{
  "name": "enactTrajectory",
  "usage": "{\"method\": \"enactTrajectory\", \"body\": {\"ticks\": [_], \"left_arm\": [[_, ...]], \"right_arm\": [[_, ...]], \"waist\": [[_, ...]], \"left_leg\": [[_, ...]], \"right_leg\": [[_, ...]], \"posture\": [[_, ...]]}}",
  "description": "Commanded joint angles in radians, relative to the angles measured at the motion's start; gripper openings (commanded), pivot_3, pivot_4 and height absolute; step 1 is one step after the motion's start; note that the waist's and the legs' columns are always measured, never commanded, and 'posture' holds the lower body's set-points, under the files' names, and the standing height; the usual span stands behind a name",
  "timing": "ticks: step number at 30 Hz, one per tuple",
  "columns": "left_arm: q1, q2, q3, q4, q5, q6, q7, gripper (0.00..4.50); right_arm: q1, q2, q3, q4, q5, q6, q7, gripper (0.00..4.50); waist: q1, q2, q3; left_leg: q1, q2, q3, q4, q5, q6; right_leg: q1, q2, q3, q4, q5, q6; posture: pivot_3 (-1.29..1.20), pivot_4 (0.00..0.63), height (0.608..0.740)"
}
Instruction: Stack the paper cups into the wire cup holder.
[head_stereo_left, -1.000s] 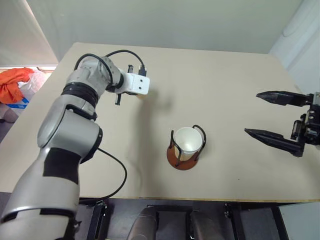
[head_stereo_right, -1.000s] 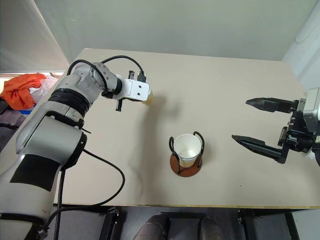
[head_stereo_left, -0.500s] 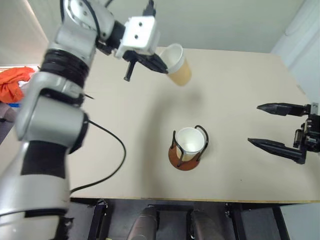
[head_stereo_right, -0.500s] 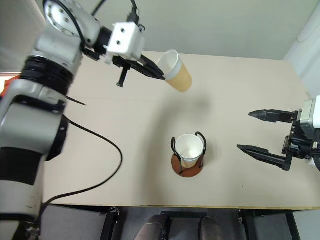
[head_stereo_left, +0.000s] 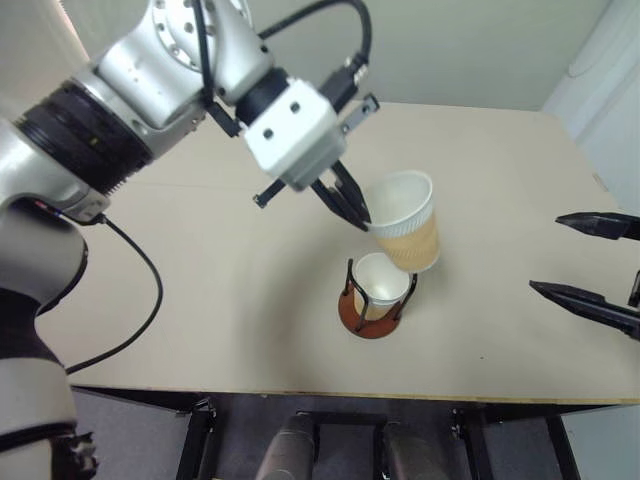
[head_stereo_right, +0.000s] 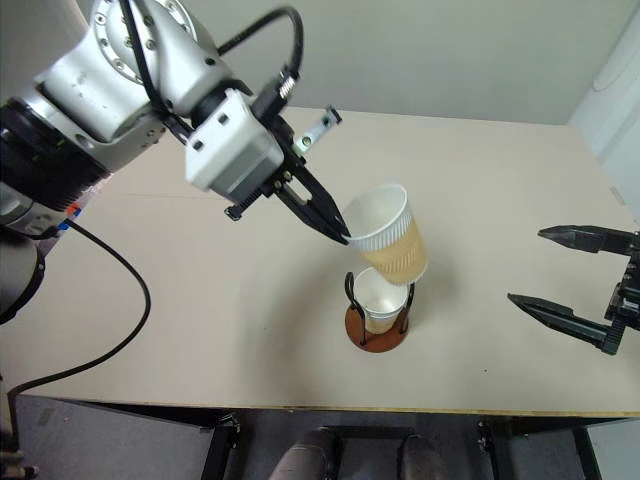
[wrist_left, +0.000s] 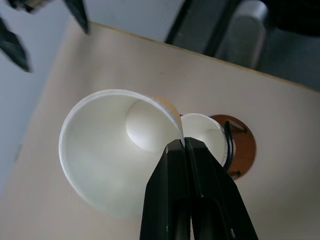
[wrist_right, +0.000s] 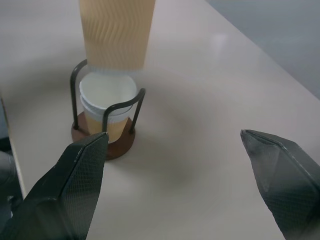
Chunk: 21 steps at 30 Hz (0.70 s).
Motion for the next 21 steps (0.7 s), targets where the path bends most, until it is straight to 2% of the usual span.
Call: {"method": "enactTrajectory", "body": {"ticks": [1, 10, 21], "left_arm": [[-0.063, 0.012, -0.074, -0.009, -0.024, -0.081, -0.040, 0.02], [-0.096, -0.001, -0.218, 0.005, -0.035, -0.135, -0.040, 0.02], [-0.067, -0.094, -0.176, 0.179, 0.039, -0.174, -0.040, 0.02]], "right_arm": [[0.007, 0.012, -0.073, -0.048, 0.027, 0.017, -0.025, 4.50], [0.036, 0.029, -0.107, -0.066, 0.029, 0.026, -0.045, 4.50], [0.037, 0.028, -0.095, -0.083, 0.038, 0.027, -0.078, 4.50]], "waist": [[-0.004, 0.000, 0.000], [-0.005, 0.001, 0.000], [0.001, 0.001, 0.000]], "left_leg": [[0.000, 0.000, 0.000, 0.000, 0.000, 0.000], [0.000, 0.000, 0.000, 0.000, 0.000, 0.000], [-0.002, 0.000, -0.001, -0.001, 0.000, -0.001]], "right_leg": [[0.000, 0.000, 0.000, 0.000, 0.000, 0.000], [0.000, 0.000, -0.001, 0.000, 0.001, 0.000], [0.000, 0.000, 0.000, -0.001, 0.001, 0.000]], "posture": [[0.00, 0.150, 0.740], [0.00, 0.150, 0.740], [0.00, 0.150, 0.740]]}}
